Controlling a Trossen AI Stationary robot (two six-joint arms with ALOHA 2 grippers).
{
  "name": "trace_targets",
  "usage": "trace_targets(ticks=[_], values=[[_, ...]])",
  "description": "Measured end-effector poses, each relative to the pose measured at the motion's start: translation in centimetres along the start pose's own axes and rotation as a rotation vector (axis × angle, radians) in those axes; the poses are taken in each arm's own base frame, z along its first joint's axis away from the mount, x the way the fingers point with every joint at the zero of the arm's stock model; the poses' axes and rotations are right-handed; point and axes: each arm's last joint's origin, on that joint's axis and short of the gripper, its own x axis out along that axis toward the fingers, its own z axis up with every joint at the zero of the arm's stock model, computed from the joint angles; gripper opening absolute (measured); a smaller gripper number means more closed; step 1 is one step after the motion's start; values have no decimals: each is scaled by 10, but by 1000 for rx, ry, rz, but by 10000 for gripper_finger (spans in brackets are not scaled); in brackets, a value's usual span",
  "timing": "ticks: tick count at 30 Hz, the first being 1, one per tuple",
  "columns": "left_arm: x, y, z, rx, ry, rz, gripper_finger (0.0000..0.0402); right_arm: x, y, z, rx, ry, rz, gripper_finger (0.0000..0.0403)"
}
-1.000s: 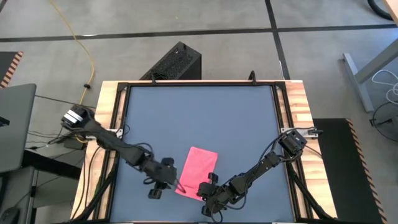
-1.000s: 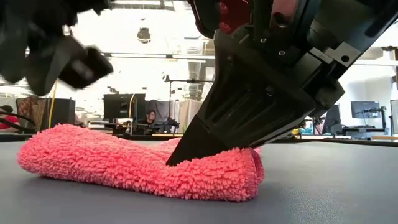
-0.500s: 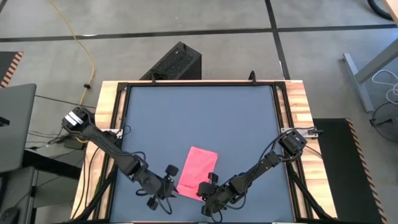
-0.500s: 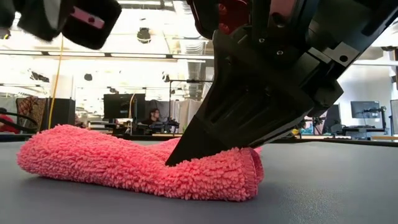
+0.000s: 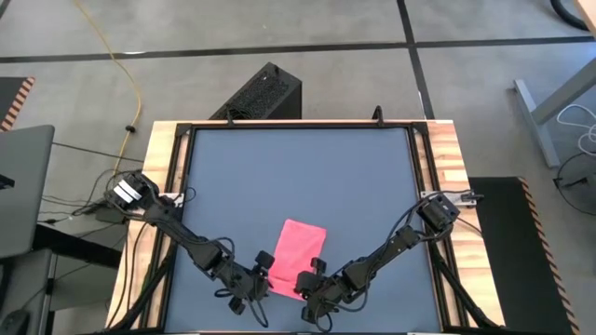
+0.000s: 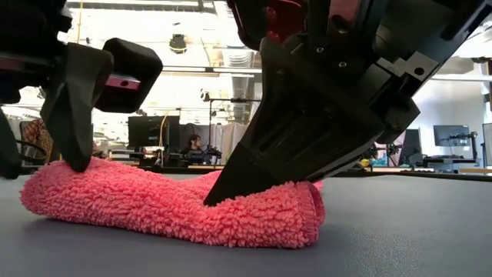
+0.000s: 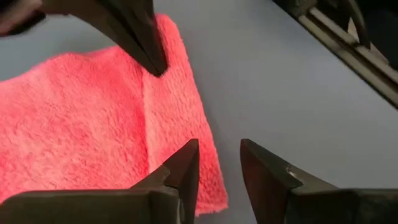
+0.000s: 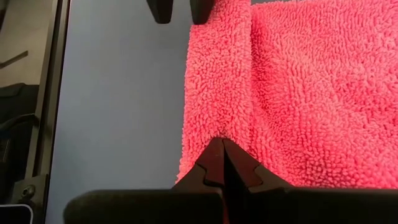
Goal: Roll towel into tight, uniform cylinder
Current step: Roll the red towel
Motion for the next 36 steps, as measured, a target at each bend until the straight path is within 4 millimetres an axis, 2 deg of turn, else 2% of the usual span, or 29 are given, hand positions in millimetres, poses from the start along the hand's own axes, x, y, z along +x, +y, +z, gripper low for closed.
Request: trace_targets(ticks=[14, 25, 36], values=[[0, 0, -4, 74, 48, 17, 205, 0, 0, 0, 0, 10, 11, 16], [0, 2, -9, 38, 92, 75, 208, 1, 0, 0, 2, 12, 12, 16], [10, 2, -15, 29, 112, 99, 202, 3, -2, 5, 18, 12, 38, 16]])
